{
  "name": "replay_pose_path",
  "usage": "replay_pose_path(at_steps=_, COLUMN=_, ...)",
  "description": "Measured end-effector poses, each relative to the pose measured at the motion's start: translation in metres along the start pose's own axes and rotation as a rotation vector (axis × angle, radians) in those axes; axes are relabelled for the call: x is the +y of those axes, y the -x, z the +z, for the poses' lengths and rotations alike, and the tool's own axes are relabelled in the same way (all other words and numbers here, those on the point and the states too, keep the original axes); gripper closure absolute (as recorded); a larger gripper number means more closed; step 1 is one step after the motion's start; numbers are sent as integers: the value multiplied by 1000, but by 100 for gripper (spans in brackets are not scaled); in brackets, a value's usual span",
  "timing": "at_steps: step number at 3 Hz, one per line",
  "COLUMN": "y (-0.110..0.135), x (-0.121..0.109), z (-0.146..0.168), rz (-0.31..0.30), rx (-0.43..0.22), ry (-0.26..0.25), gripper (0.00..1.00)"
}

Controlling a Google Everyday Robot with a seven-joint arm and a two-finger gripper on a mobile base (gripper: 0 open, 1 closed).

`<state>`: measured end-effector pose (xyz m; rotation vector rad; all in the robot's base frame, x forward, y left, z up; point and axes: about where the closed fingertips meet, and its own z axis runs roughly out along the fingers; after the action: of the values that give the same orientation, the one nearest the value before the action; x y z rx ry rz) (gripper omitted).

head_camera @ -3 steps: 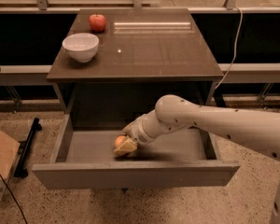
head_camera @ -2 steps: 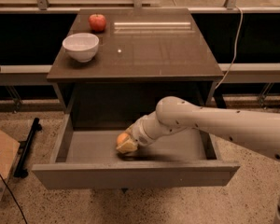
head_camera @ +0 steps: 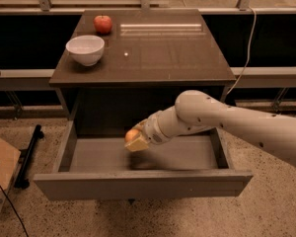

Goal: Pick orange from top drawer and place on counter

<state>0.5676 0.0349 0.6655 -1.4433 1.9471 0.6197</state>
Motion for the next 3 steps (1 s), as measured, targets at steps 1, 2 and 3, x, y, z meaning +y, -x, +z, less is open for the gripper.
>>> replay_pose_path(at_steps=1, y=24, x=-4, z=-38, rz=-48, rx=-59, ry=-15, gripper=100)
replay_pose_path(at_steps=2, y=48, x=-7, z=-79, rz=-110, rx=-119, ry=-45, gripper=100)
replay_pose_path(at_steps=3, y=74, x=-22, z=-130, rz=-195, rx=-154, ry=-96, gripper=100)
